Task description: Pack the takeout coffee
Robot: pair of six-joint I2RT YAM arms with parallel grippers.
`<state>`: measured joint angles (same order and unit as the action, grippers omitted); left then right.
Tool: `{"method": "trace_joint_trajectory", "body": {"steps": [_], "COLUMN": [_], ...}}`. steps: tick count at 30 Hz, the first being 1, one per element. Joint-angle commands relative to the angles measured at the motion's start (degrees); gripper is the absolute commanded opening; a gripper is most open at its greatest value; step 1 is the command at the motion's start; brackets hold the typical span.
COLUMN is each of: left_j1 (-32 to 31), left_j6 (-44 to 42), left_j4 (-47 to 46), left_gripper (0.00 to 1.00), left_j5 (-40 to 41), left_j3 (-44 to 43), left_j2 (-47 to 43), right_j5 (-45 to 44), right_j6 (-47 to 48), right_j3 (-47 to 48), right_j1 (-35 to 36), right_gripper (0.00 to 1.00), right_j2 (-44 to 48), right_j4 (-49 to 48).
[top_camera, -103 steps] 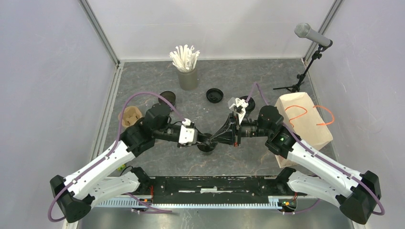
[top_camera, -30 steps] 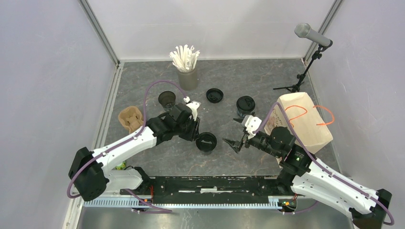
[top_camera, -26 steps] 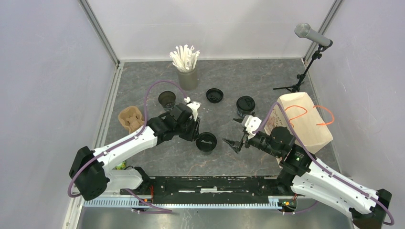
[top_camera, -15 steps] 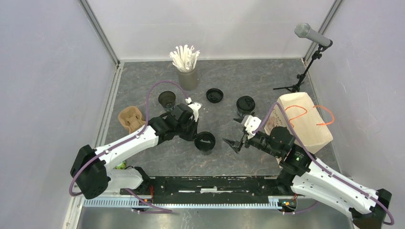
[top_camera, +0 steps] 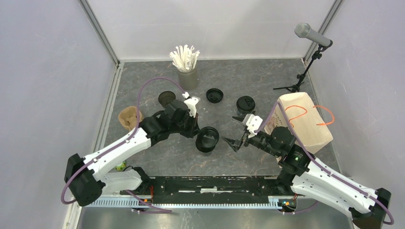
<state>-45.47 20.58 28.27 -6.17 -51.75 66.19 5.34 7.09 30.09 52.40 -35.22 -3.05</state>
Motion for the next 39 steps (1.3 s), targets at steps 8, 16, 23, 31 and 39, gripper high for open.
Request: {"method": "trace_joint_trajectory", "body": {"steps": [8,16,23,31,39], "left_j1": [3.07,5.31,5.22,5.09,5.04], "left_j6": [13.82,33.36,45.5,46.73,47.55], "left_j4": [-11.98,-36.47,-52.13,-54.02,-56.34], "left_gripper": [0.02,0.02,0.02,0.02,0.03], "left_j5": [-8.84,-24.39,-32.87,-33.22,-32.26], "left_j3": [0.34,7.04,11.89,13.2,14.64], "left_j2": [-12.45,-18.44,-15.4,-15.05,-14.69], "right_j5": [7.43,22.91,24.39,24.26,23.57], "right_j6": [8.08,17.0,15.19,14.85,16.41], "right_j3": [-7.53,-17.56,-17.25,-16.19,-14.17], "right_j1": [0.25,0.25,0.24,0.33,1.36], "right_gripper": [0.98,0.98,0.98,0.98,0.98], "right_j2": [7.24,10.6,2.45,-3.62,-6.86], "right_j4": [-23.53,-51.16,-65.21,-71.39,-69.49]}}
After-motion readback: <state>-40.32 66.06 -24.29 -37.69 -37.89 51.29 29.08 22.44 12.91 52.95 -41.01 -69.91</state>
